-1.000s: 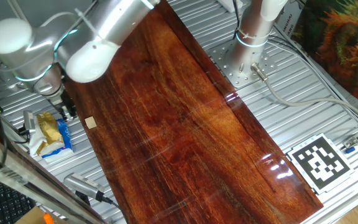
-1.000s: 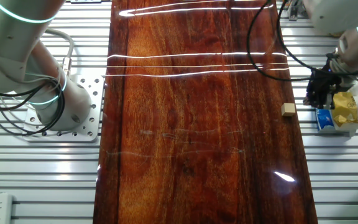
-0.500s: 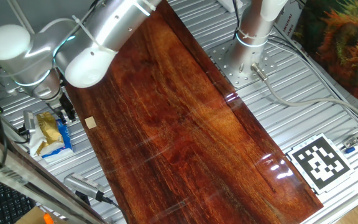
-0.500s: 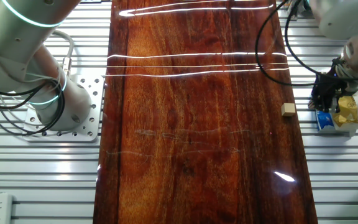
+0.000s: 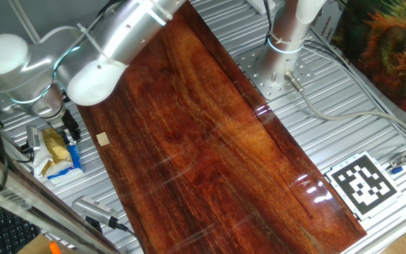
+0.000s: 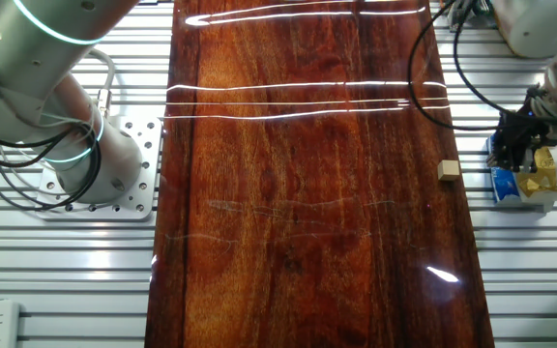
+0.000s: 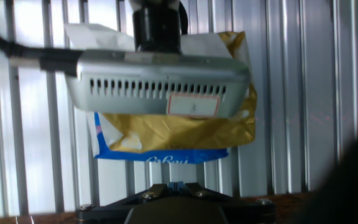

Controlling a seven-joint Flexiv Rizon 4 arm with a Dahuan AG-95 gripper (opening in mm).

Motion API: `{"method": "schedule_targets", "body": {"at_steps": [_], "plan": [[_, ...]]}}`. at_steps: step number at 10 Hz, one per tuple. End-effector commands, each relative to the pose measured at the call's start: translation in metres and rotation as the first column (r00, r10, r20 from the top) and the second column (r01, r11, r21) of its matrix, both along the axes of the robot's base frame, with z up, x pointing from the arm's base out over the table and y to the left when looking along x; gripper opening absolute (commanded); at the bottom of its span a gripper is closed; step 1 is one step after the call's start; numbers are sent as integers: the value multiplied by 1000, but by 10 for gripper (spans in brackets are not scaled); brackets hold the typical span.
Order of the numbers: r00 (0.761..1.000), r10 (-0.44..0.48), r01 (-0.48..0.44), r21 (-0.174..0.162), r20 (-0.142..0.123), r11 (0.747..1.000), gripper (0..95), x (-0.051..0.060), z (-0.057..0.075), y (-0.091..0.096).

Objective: Use the gripper to push the small block from left to right

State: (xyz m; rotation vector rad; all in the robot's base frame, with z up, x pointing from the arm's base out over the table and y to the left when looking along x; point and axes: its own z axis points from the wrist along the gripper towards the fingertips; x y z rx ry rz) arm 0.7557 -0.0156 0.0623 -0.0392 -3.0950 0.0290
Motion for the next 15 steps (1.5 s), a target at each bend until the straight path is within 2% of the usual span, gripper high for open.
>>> {"method": "schedule_targets", "body": {"at_steps": [1, 6, 15], "plan": [[1000, -1, 1, -2, 8, 1000, 0, -3, 0, 0], [1000, -3, 3, -4, 9, 1000, 0, 0, 1, 1], [1000, -2, 2, -5, 14, 1000, 0, 2, -11, 1]]}}
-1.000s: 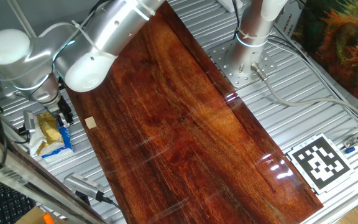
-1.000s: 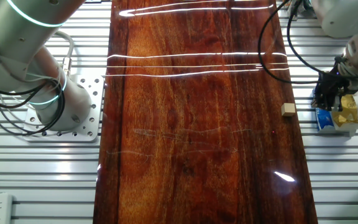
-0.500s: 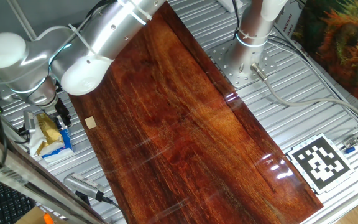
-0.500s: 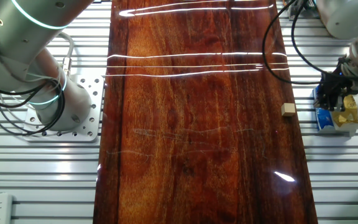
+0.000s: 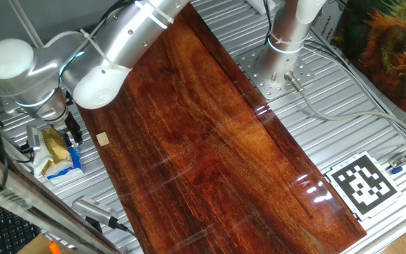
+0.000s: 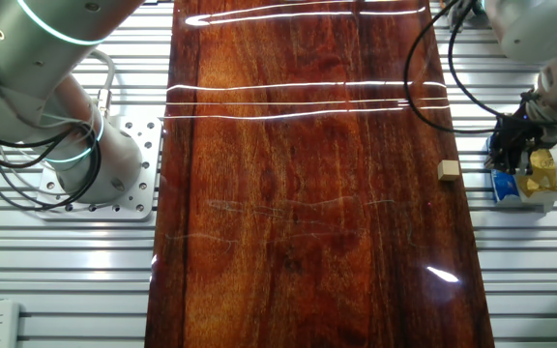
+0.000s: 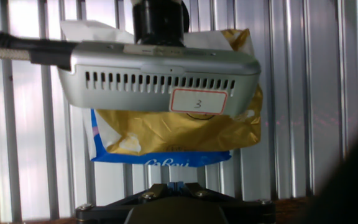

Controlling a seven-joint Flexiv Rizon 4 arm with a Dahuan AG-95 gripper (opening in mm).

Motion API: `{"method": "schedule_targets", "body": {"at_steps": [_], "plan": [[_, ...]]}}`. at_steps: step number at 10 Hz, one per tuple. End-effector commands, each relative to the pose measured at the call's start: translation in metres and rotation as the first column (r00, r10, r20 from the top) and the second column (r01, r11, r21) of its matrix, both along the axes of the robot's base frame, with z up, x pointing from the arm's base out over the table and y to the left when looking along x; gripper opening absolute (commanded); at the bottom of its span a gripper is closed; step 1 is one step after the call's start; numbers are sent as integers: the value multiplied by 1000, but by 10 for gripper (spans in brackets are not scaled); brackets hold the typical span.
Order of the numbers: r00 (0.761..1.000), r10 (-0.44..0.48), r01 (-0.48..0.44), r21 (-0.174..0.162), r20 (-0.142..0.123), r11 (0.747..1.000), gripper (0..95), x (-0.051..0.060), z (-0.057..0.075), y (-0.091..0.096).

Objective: Use the gripper to push the small block from left to right

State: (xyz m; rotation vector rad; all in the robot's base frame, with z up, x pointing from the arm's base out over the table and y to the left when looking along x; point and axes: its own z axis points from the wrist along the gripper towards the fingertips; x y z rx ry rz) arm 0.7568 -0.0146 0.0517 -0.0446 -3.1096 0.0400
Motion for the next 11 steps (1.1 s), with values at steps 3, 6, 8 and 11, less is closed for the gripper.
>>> {"method": "schedule_targets", "body": {"at_steps": [3, 6, 8, 11], "plan": [[1000, 5, -5, 3, 0, 1000, 0, 1, 0, 0], [1000, -16, 16, 9, 11, 1000, 0, 1, 0, 0], [1000, -24, 24, 12, 11, 1000, 0, 0, -2, 2], [999, -36, 35, 16, 16, 999, 0, -4, -11, 12]]}}
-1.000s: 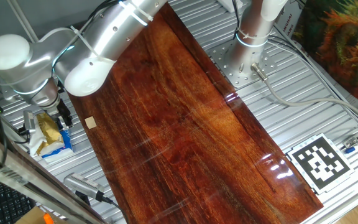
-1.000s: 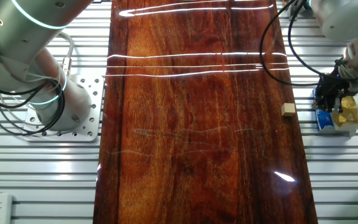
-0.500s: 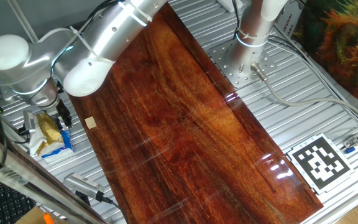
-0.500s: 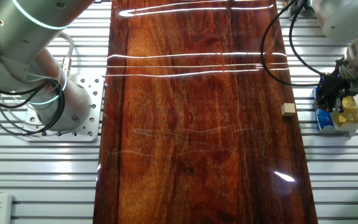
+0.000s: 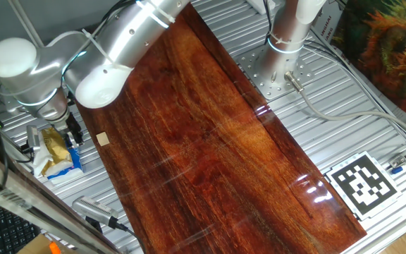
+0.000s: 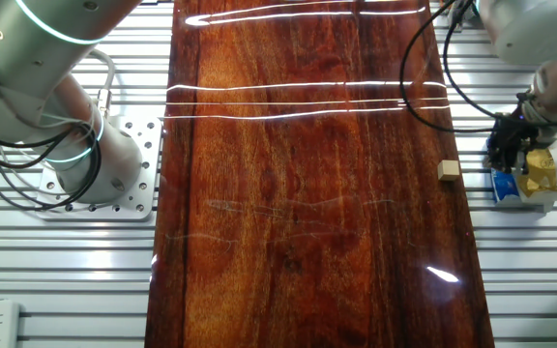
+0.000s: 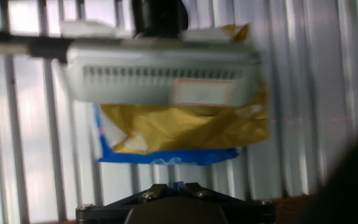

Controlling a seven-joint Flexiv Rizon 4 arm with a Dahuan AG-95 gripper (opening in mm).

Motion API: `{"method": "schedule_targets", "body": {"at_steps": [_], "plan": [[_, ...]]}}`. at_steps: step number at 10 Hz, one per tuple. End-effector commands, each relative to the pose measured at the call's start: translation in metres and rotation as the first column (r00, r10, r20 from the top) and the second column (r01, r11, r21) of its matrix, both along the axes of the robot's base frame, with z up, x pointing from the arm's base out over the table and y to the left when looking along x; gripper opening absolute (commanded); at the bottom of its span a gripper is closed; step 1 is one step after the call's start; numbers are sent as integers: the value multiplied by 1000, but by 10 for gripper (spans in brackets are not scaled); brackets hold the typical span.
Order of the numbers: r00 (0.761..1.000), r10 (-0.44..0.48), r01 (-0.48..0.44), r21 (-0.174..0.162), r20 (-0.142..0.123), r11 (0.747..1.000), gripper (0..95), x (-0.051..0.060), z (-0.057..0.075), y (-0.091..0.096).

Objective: Use the gripper to push the small block from left to right

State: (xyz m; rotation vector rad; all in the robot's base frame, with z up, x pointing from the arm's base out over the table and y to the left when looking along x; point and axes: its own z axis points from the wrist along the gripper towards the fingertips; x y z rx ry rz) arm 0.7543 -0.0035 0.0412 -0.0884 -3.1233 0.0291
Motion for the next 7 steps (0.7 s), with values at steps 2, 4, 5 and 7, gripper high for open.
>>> {"method": "schedule_targets", "body": {"at_steps": [2, 4, 5, 7], "plan": [[1000, -6, 6, 7, 3, 1000, 0, -4, -4, 0], [1000, -2, 2, 5, 15, 1000, 0, -15, -11, -5], [1000, -2, 1, 5, 19, 1000, 0, -18, -14, -6], [1000, -2, 2, 4, 19, 1000, 0, -23, -17, -8]]}}
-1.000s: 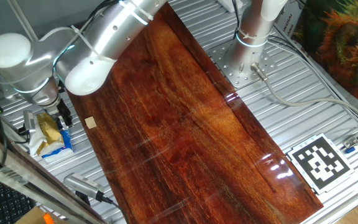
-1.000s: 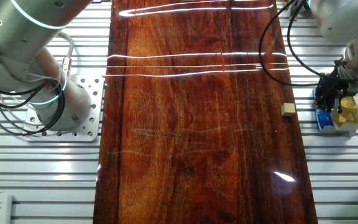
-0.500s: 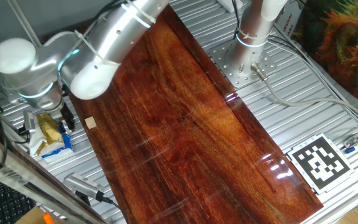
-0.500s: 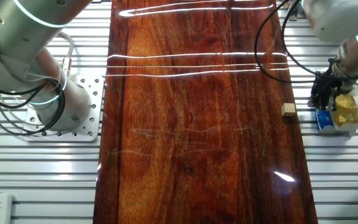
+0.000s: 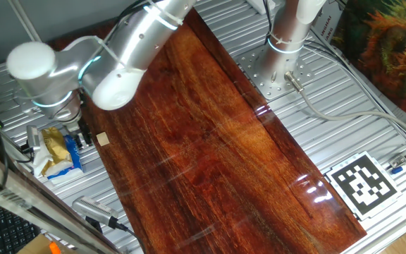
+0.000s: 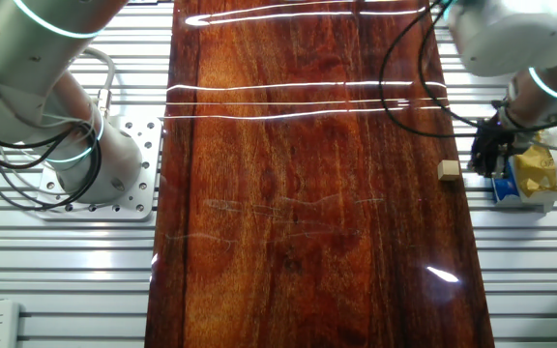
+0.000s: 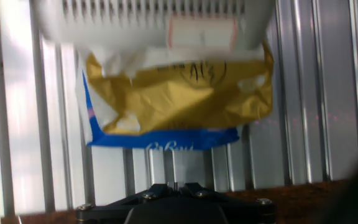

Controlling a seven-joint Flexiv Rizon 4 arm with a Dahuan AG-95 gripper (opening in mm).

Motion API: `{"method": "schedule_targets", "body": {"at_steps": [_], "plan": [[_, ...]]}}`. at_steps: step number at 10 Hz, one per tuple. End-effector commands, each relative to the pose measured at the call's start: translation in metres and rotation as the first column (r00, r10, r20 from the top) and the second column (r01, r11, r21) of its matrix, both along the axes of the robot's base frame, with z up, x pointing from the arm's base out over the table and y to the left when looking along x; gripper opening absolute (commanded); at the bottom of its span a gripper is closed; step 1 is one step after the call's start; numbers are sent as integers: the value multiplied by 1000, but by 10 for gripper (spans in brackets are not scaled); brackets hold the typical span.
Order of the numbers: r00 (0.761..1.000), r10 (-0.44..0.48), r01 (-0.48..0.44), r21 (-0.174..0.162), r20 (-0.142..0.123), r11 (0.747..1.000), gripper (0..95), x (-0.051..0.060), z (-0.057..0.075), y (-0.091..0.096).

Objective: Use the gripper to push the small block from left to right

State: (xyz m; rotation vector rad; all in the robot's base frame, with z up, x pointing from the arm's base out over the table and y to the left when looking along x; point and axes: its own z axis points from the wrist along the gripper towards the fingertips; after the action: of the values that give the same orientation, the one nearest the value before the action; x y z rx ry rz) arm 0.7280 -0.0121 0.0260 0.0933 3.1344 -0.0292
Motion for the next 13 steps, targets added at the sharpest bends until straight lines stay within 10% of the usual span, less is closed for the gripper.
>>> {"method": "schedule_targets", "body": {"at_steps": [1, 9, 13], "plan": [[1000, 4, -4, 5, 4, 1000, 0, -4, -7, -2], [999, -14, 13, 21, 41, 1000, 0, -26, -19, -3], [1000, -28, 28, 17, 10, 999, 0, -27, -17, 6]]}}
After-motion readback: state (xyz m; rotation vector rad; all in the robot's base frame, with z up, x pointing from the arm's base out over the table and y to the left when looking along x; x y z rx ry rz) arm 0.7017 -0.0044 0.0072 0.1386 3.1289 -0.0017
